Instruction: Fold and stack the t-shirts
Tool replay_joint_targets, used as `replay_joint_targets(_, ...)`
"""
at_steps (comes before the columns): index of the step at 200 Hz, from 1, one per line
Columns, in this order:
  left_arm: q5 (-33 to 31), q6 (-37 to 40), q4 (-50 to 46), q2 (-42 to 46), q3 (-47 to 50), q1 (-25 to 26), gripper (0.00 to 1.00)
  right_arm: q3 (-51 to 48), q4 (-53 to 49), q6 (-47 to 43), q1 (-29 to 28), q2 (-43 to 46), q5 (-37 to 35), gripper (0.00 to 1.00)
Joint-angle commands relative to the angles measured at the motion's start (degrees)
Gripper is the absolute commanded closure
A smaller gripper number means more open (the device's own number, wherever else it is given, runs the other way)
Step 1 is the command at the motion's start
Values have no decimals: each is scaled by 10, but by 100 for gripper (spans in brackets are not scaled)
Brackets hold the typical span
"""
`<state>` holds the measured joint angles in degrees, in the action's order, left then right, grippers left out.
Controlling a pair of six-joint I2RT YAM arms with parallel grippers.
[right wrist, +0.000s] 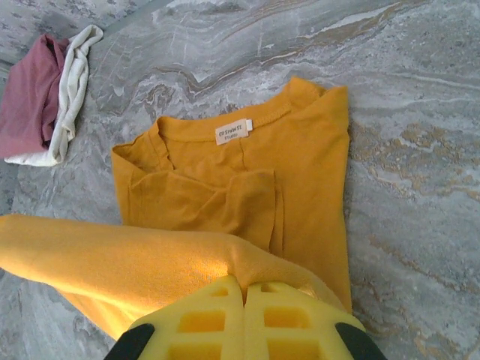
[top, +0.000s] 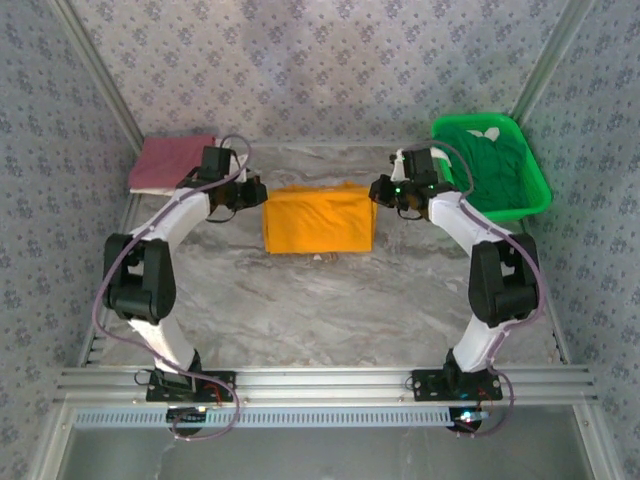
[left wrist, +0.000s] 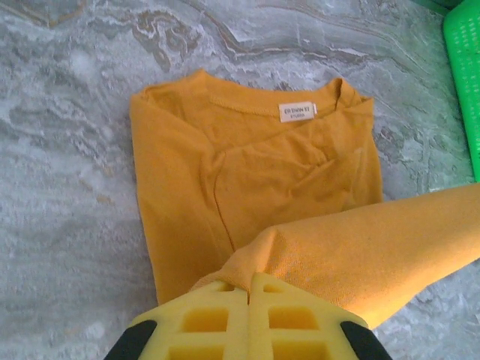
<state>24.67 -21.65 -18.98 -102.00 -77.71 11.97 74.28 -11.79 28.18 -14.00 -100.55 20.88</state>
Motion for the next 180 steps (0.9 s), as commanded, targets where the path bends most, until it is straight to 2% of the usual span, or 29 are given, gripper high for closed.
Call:
replay_joint_targets(1, -3, 29, 3, -42, -49, -11, 100, 43, 7, -15, 8, -40, 5, 100)
replay_joint_targets(6, -2, 33, 1, -58, -62, -13, 100, 52, 8, -16, 9, -53, 5, 99)
replay_joint_targets(11, -2, 37, -3, -74, -77, -14, 91, 63, 9, -18, 10, -67, 8, 94)
replay_joint_targets(20, -6, 49, -12, -105, -109, -17, 71, 87, 2, -18, 13, -93, 11, 79)
replay_joint_targets(25, -14, 55, -22, -122, -131, -18, 64, 101, -1, -18, 15, -107, 10, 73)
replay_joint_targets(36, -30, 62, -50, -165, -188, -22, 56, 132, -2, -14, 21, -136, 9, 63)
replay_joint_targets(51, -44, 55, -81, -205, -254, -29, 49, 193, -33, -18, 30, -168, 25, 61)
replay_joint_targets(69, -66, 29, -81, -195, -256, -27, 49, 214, -50, -26, 28, -154, 27, 60)
replay_joint_targets(93, -90, 7, -13, -118, -147, 5, 51, 169, -62, -51, 3, -95, 7, 59)
replay_joint_targets(113, -99, -13, 36, -67, -52, 40, 56, 93, -25, -31, -16, -58, 37, 81)
replay_joint_targets(129, -93, -27, 96, -44, 15, 60, 60, 51, 11, -15, -33, -58, 58, 87)
replay_joint_targets(145, -94, -38, 141, -53, 46, 62, 62, 44, 23, -9, -42, -85, 55, 87)
replay_joint_targets(180, -82, -43, 139, -120, 26, 61, 64, 60, 44, 0, -41, -153, 53, 88)
